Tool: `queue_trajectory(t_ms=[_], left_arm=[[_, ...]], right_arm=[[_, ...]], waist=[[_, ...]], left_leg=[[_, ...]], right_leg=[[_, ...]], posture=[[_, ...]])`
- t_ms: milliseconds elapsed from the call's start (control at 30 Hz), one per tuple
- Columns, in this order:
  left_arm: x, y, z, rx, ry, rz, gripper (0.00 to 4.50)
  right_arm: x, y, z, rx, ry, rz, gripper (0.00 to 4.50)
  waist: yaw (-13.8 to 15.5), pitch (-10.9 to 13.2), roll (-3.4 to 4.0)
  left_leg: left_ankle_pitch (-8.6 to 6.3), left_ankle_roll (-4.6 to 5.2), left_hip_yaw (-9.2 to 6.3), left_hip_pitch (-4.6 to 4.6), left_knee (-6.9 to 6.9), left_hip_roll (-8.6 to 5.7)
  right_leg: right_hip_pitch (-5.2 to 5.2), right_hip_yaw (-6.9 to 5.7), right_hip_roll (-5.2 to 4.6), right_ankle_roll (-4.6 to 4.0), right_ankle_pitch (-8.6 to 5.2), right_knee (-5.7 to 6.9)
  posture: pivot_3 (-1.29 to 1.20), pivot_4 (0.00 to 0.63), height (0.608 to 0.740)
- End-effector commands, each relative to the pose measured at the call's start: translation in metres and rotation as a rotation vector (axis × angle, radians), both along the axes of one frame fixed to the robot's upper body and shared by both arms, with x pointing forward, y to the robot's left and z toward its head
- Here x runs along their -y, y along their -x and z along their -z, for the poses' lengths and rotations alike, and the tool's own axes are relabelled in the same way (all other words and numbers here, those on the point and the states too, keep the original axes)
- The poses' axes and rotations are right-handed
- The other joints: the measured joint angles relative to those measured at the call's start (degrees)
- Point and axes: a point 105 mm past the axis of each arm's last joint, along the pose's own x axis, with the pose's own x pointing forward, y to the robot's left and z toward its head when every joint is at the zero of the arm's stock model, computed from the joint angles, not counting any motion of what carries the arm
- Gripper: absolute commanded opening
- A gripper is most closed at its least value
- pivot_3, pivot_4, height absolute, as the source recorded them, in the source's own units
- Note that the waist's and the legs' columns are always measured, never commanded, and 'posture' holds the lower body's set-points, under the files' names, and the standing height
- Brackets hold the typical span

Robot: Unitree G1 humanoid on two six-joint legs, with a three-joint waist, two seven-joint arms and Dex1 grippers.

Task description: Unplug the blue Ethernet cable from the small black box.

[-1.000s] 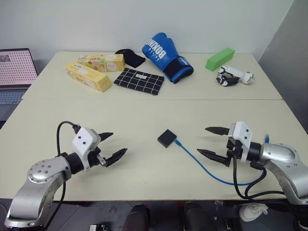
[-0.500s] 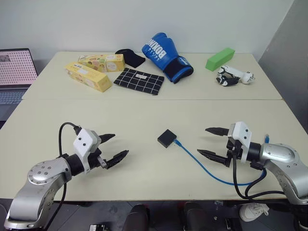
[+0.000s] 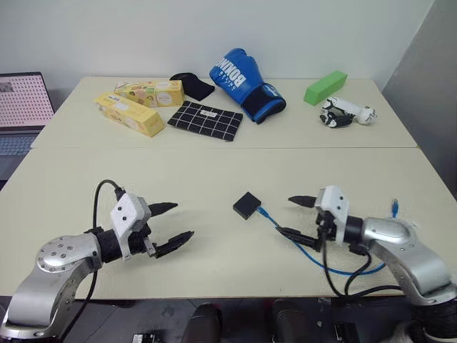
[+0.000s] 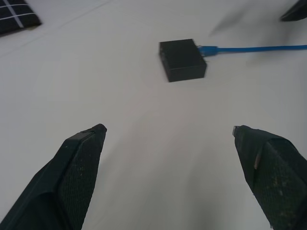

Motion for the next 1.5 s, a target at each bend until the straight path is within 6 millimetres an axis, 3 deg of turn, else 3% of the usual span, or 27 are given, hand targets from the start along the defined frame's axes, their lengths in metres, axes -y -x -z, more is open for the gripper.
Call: queue_trajectory(t_ms=[33,267,700,900,1033,1200,1333,1500], left_arm=[[0.016,0.012,-0.012,-0.007,-0.013,0.152,4.5],[0.027,0.015,-0.018,-0.012,-0.034,0.265,4.5],[0.029,-0.001,-0.013,0.02,-0.024,0.225,4.5],[0.02,-0.015,-0.009,0.046,-0.031,0.143,4.5],[0.02,-0.022,-0.01,0.034,0.025,0.099,4.5],[0.032,-0.025,-0.027,-0.065,0.236,0.089,4.5],[0.038,-0.031,-0.038,-0.124,0.352,0.073,4.5],[0.044,-0.032,-0.037,-0.177,0.406,0.071,4.5]], right_arm=[[-0.01,-0.013,0.008,0.014,0.019,0.058,4.46],[-0.025,-0.029,0.032,-0.036,0.043,0.135,4.46],[-0.031,-0.034,0.032,0.009,0.105,0.135,1.48],[-0.033,-0.032,0.016,0.079,0.124,0.069,0.16],[-0.033,-0.033,-0.007,0.195,0.154,-0.029,0.13],[-0.043,-0.029,-0.044,0.568,0.27,-0.273,0.13],[-0.057,-0.023,-0.059,0.791,0.294,-0.418,0.13],[-0.068,-0.018,-0.069,0.931,0.27,-0.499,0.13]], waist=[[-0.04,0.02,0.02],[-0.01,0.03,0.04],[-0.07,0.02,0.03],[-0.06,0.02,0.03],[-0.04,0.03,0.05],[-0.08,0.07,0.09],[-0.14,0.05,0.06],[-0.09,0.05,0.06]], left_leg=[[0.0,0.0,0.0,-0.01,0.0,0.0],[0.0,0.0,0.01,-0.03,0.0,0.0],[0.0,0.0,0.0,-0.01,-0.01,-0.01],[0.0,0.0,-0.01,-0.01,0.01,-0.01],[0.0,0.0,-0.02,-0.03,0.01,-0.02],[0.0,0.0,-0.01,-0.09,0.03,-0.02],[0.0,0.0,-0.01,-0.09,0.05,0.0],[0.01,-0.01,-0.07,-0.09,0.05,0.03]], right_leg=[[-0.02,-0.01,0.04,0.0,0.0,0.01],[-0.06,-0.02,0.03,-0.01,0.0,0.02],[-0.09,0.02,0.12,-0.02,-0.01,0.03],[-0.08,0.0,0.11,-0.02,-0.01,0.05],[-0.09,0.02,0.09,-0.02,-0.01,0.04],[-0.16,-0.02,0.12,-0.02,-0.01,0.05],[-0.14,-0.05,0.12,-0.02,-0.01,0.06],[-0.15,0.0,0.05,-0.02,0.0,0.06]], posture=[[0.0,0.15,0.74],[0.0,0.15,0.74],[0.0,0.15,0.74],[0.0,0.15,0.74],[0.0,0.15,0.74],[0.0,0.15,0.74],[0.0,0.15,0.74],[0.0,0.15,0.74]])
